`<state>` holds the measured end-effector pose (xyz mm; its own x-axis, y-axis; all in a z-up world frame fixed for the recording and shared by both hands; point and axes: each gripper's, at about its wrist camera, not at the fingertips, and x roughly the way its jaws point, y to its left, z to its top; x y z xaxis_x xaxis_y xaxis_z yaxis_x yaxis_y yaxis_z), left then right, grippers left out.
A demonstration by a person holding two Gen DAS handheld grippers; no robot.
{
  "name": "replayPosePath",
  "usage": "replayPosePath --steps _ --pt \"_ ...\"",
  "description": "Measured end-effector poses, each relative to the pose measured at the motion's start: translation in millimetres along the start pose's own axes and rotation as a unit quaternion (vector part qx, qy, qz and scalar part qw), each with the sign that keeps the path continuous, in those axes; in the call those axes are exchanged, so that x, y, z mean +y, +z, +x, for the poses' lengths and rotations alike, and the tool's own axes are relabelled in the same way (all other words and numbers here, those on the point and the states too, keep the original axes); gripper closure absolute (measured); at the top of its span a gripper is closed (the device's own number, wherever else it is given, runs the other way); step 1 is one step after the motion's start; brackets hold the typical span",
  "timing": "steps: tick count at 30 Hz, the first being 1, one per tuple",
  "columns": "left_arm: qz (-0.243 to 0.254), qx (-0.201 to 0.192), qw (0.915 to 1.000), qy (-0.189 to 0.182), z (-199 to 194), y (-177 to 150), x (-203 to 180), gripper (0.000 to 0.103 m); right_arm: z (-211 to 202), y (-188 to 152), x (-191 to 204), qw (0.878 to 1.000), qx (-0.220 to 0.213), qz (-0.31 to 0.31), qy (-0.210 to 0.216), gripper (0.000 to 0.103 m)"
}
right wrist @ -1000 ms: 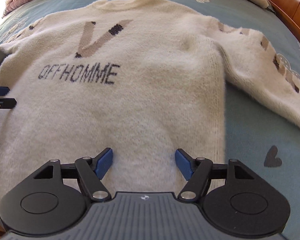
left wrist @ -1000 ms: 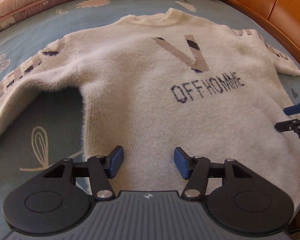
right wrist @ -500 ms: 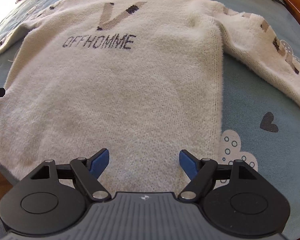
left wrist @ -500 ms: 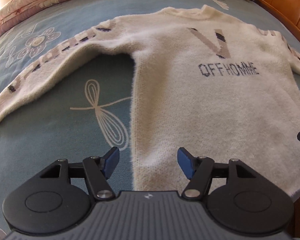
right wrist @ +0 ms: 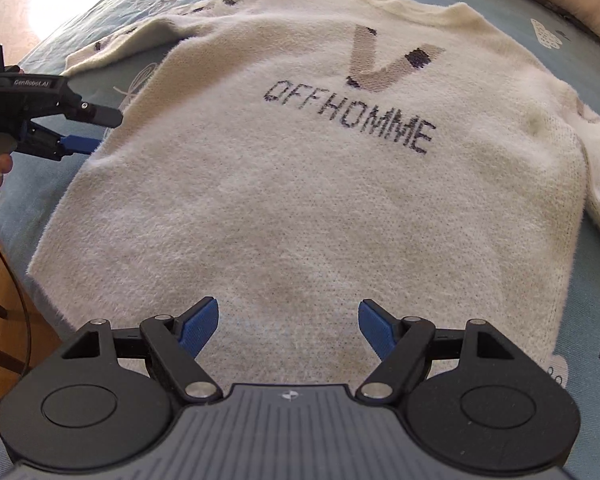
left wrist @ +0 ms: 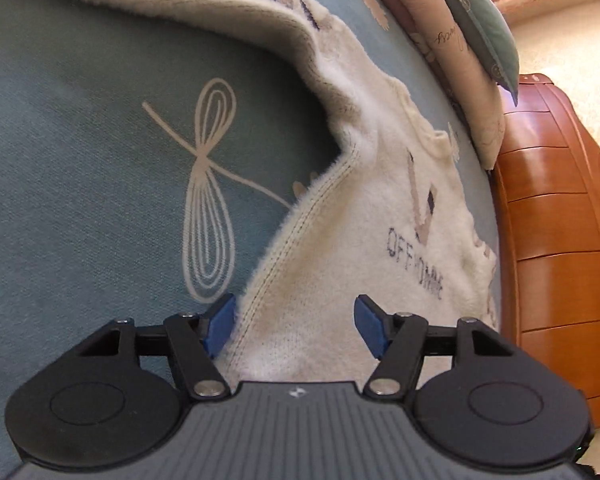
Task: Fold clothes
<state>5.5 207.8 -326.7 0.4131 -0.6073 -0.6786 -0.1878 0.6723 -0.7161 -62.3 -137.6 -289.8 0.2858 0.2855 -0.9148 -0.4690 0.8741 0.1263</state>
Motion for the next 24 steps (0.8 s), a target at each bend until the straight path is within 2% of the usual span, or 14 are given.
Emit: replayPosePath --steps 4,7,15,18,21,24 --pt "0.019 0.055 0.997 -0.051 18.8 18.8 -0.1 0.031 1.1 6.5 13.1 1.0 -0.003 -0.015 0.004 0.022" --pt "0.01 0.094 0.9927 -0.075 16.5 13.9 7.6 0.031 -0.9 11.0 20.9 1.0 -0.01 -0.024 0.012 0.022" --pt "-0.094 0.172 0.9729 -0.123 5.0 -50.8 43.2 0.03 -1.5 14.2 39.5 0.998 -0.021 -0.036 0.036 0.022" --pt "-0.09 0.207 0.9662 -0.125 11.6 -65.0 37.7 0.03 -1.4 12.2 55.1 0.996 -0.028 -0.069 0.04 0.022" --pt "-0.079 0.218 0.9661 -0.113 15.9 -70.0 26.1 0.032 -3.4 8.1 76.1 0.99 -0.041 -0.128 0.038 0.022" --pt "-0.101 0.202 0.9623 -0.152 10.2 -65.0 20.8 0.032 -6.5 1.3 99.1 0.978 -0.059 -0.195 0.035 0.022"
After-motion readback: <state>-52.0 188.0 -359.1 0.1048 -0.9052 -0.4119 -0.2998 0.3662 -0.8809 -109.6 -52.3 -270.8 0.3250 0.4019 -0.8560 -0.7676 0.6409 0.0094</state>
